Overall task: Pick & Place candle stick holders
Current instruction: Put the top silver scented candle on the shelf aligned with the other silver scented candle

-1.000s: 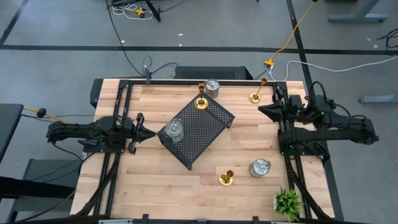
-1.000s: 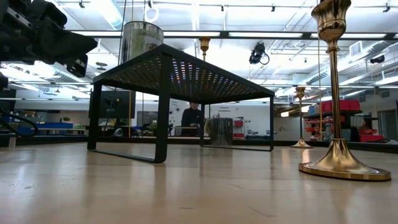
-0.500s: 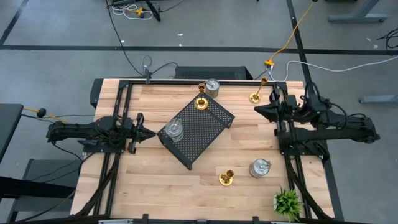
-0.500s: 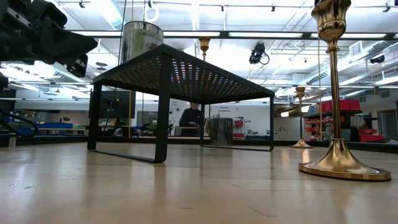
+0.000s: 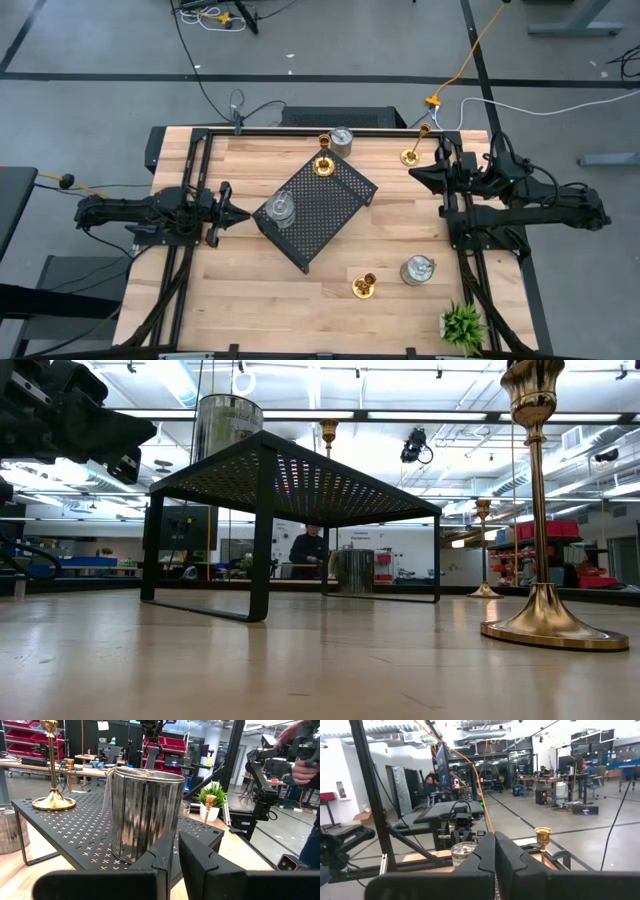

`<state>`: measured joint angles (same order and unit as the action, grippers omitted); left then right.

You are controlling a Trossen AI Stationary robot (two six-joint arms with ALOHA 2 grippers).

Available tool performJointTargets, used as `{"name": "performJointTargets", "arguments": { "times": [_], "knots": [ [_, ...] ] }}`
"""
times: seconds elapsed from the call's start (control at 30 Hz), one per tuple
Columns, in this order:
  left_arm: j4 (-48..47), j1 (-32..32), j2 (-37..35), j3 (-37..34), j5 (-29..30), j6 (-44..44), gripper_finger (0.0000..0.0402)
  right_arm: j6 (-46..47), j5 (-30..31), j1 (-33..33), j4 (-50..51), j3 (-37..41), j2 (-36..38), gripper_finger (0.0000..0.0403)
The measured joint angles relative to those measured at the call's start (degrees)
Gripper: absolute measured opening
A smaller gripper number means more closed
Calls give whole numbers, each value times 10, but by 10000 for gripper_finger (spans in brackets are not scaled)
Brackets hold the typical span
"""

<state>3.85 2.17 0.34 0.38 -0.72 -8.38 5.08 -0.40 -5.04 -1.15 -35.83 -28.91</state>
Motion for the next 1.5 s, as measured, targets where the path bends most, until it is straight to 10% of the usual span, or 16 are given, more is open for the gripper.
{"name": "performJointTargets", "arguments": {
  "times": [0.73,1.5],
  "knots": [
    [0,0,0,0,0,0,39,-29,48,-68,0,0,-21,2],
    [0,0,0,0,0,0,39,-47,-72,-257,141,-138,-159,9]
  ]
}}
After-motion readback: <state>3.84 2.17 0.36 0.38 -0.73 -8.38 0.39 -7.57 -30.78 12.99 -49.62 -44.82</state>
